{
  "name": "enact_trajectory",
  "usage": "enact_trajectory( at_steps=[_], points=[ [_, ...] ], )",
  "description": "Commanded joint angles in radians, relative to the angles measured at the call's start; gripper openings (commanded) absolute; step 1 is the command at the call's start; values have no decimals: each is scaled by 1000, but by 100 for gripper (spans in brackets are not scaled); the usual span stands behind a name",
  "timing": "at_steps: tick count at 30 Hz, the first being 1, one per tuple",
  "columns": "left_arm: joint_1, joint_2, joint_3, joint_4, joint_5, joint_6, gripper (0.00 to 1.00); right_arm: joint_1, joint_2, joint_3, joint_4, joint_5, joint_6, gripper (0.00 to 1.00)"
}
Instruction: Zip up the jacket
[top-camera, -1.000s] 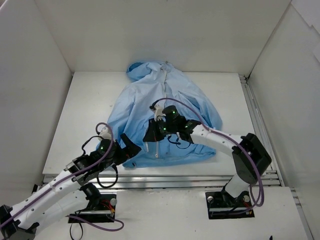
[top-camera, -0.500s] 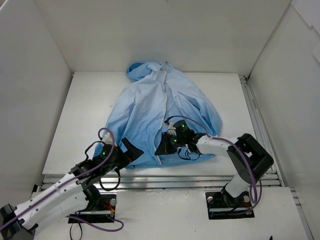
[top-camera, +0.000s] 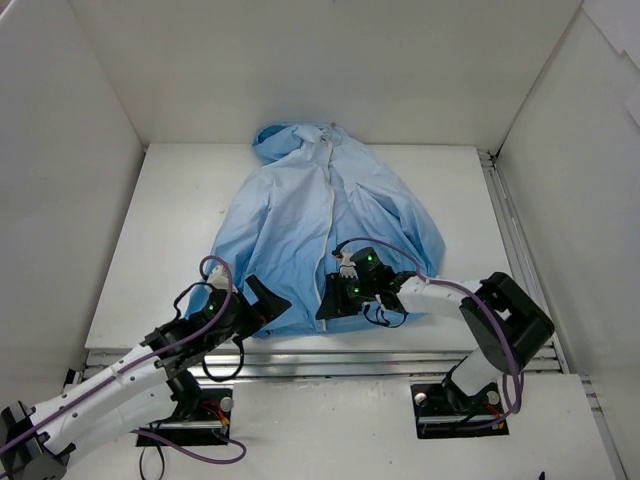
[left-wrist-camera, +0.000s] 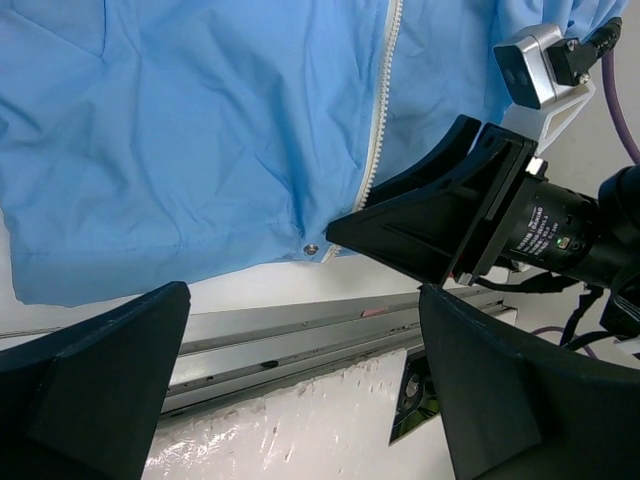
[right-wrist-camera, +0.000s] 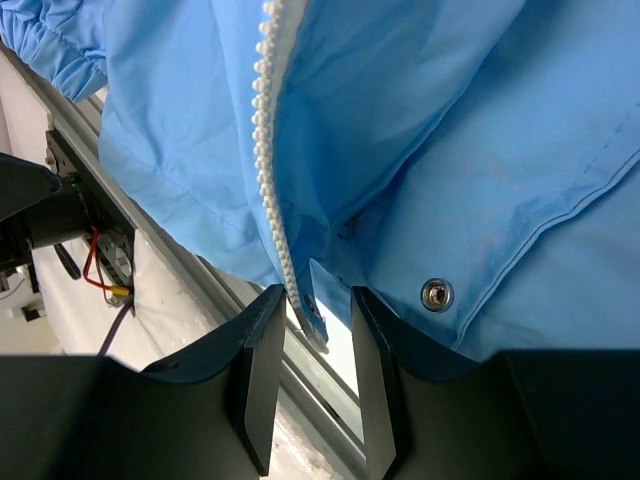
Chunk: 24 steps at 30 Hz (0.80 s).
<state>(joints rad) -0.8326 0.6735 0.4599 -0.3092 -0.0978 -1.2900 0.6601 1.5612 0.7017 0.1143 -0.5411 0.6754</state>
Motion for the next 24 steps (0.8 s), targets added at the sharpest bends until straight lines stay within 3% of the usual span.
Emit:
enact_trajectory(
  at_steps=[1,14,21,24],
  points=[
    [-7,-9,28,39,-19,-23,95,6,-43,21,27,15,-39,30],
    [-7,51,31,102,6,-28,95,6,68,61,200,-91,18,30],
    [-7,46,72,75,-20,12,95,-23,8,68,220,-141,23,2],
    [-7,58,97,87,-14,69,95,-54,-64,70,222,-183,26,0]
  ],
)
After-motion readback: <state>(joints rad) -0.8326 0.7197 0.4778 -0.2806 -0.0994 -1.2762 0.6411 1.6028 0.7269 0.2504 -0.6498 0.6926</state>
